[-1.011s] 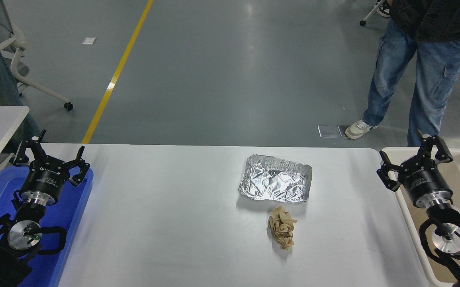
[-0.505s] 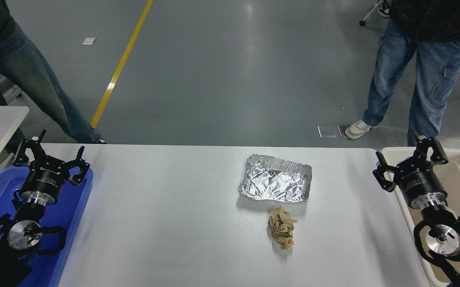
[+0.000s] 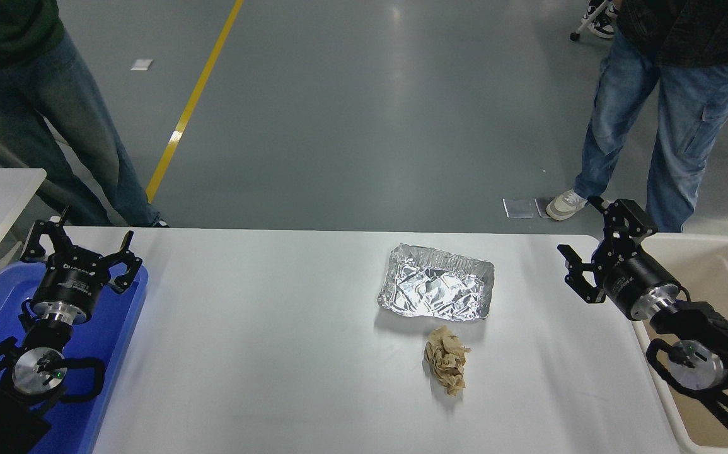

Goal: Clean the table surface

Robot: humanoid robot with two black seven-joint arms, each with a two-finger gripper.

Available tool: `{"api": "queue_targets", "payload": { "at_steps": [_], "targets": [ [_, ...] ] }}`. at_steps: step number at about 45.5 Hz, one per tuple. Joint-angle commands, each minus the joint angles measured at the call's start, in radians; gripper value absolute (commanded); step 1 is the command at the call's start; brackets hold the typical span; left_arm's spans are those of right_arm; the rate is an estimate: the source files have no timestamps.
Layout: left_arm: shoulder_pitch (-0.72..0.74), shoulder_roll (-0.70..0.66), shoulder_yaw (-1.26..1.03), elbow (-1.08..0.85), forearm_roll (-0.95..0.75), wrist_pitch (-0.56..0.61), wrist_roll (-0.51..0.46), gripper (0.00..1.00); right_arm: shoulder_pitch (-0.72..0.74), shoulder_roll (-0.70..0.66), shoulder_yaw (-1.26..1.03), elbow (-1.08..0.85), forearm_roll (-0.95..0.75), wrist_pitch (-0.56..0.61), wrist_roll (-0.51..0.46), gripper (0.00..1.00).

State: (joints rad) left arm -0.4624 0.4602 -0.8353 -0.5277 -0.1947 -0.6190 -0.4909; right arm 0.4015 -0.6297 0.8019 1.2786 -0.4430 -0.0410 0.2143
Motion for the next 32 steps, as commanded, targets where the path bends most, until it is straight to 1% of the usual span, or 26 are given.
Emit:
{"api": "queue_targets", "payload": {
  "at_steps": [1, 5, 12, 15, 18, 26, 32],
  "targets": [
    [0.001, 0.0, -0.001, 0.0, 0.0, -0.001, 0.0, 1.0, 0.069, -0.059, -0.046, 0.12, -0.267, -0.036, -0.229, 1.0],
    [-0.001, 0.0, -0.001, 0.0, 0.0, -0.001, 0.0, 1.0, 0.095, -0.053, -0.046, 0.122, -0.321, -0.036, -0.322, 1.0],
    [-0.001, 0.0, -0.001, 0.0, 0.0, -0.001, 0.0, 1.0, 0.163, -0.047, -0.116, 0.128, -0.335, -0.036, -0.446, 1.0],
    [-0.001, 0.0, -0.001, 0.0, 0.0, -0.001, 0.0, 1.0, 0.197, -0.044, -0.156, 0.12, -0.382, -0.034, -0.46, 1.0],
    [-0.001, 0.0, -0.001, 0.0, 0.0, -0.001, 0.0, 1.0, 0.215, -0.036, -0.193, 0.114, -0.465, -0.034, -0.463, 1.0],
    [-0.001, 0.0, -0.001, 0.0, 0.0, -0.001, 0.0, 1.0, 0.241, 0.054, -0.279, 0.03, -0.614, -0.034, -0.483, 1.0],
    [-0.001, 0.0, 0.001, 0.0, 0.0, -0.001, 0.0, 1.0, 0.267, 0.097, -0.363, 0.007, -0.66, -0.034, -0.486, 1.0]
  ]
}}
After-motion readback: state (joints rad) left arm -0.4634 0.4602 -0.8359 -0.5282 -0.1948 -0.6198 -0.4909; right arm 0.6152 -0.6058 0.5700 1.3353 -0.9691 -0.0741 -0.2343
